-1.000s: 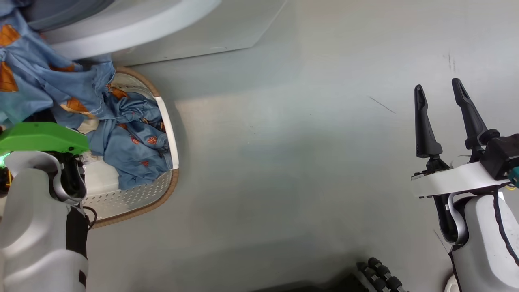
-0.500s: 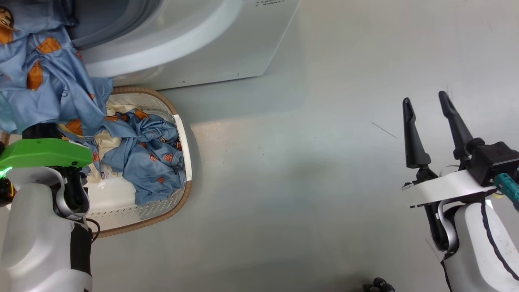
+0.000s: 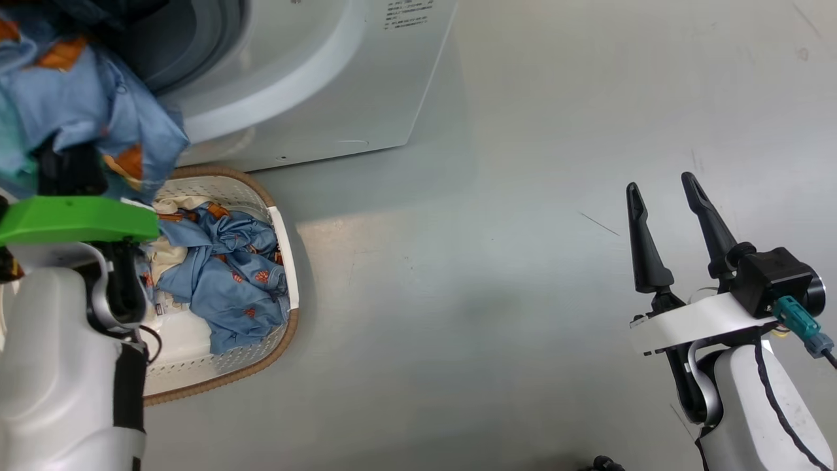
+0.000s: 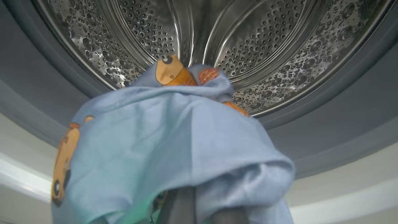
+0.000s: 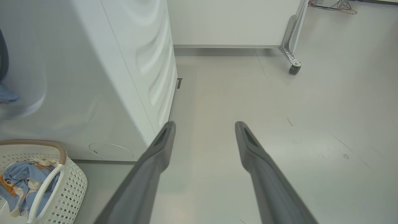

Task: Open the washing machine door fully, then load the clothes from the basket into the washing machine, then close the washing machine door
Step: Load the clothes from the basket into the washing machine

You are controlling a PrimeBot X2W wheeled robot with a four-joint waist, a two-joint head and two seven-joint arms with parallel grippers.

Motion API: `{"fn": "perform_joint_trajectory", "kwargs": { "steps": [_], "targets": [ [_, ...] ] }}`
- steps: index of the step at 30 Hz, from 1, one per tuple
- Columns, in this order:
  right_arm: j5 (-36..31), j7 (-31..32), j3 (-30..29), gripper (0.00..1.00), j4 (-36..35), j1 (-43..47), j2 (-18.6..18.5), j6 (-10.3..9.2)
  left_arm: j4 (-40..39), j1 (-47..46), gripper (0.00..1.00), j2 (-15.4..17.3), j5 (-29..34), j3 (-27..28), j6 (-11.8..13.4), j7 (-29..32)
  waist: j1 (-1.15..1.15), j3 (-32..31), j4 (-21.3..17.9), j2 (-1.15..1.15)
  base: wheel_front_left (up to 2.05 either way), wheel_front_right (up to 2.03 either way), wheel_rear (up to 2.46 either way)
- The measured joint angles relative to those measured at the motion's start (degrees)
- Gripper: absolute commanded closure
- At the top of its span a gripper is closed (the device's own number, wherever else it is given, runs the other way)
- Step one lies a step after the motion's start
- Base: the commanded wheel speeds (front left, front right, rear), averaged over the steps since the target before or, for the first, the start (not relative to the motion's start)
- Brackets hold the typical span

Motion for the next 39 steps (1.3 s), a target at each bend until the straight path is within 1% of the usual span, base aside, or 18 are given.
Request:
{"fn": "perform_joint_trajectory", "kwargs": {
  "steps": [3,9,14,21,24,33,36,39],
  "targets": [
    [0.0,0.0,0.0,0.00,0.2,0.8,0.2,0.00,-1.3,-1.0,1.00,1.6,0.7,0.0,0.0,0.6,0.00,-0.5,-0.6,0.00,0.00,0.00,0.00],
    [0.3,0.0,0.3,0.00,0.6,1.9,0.4,0.00,-2.1,-4.9,1.00,2.9,1.9,0.1,0.1,2.7,0.00,-1.5,-1.7,0.00,0.00,0.00,0.00],
    [0.5,0.0,1.3,0.00,0.8,2.0,0.6,0.00,-1.5,-8.4,1.00,4.6,3.0,0.5,1.4,4.3,0.00,-2.1,-2.7,0.00,0.00,0.00,0.00],
    [0.5,0.0,1.8,0.00,0.9,2.7,0.6,0.00,2.3,-14.9,1.00,8.1,4.3,1.8,3.6,5.6,0.00,-2.4,-4.6,0.00,0.00,0.00,0.00],
    [0.8,0.0,2.2,0.00,1.1,3.4,0.7,0.00,4.2,-17.6,1.00,8.9,5.2,2.3,4.1,6.3,0.00,-2.3,-5.4,0.00,0.00,0.00,0.00],
    [1.0,0.0,2.6,0.00,1.1,4.3,0.6,0.00,9.8,-24.6,1.00,11.0,6.8,1.4,4.7,7.6,0.00,-1.1,-7.3,0.00,0.00,0.00,0.00],
    [1.0,0.0,2.7,0.00,1.1,4.5,0.6,0.00,12.1,-27.2,1.00,12.8,7.8,0.8,4.7,8.6,0.00,-0.3,-8.1,0.00,0.00,0.00,0.00],
    [1.0,0.0,2.8,0.00,1.1,4.6,0.5,0.00,13.6,-29.3,1.00,13.7,8.1,0.8,4.7,8.8,0.00,0.4,-8.6,0.00,0.00,0.00,0.00]
  ]
}}
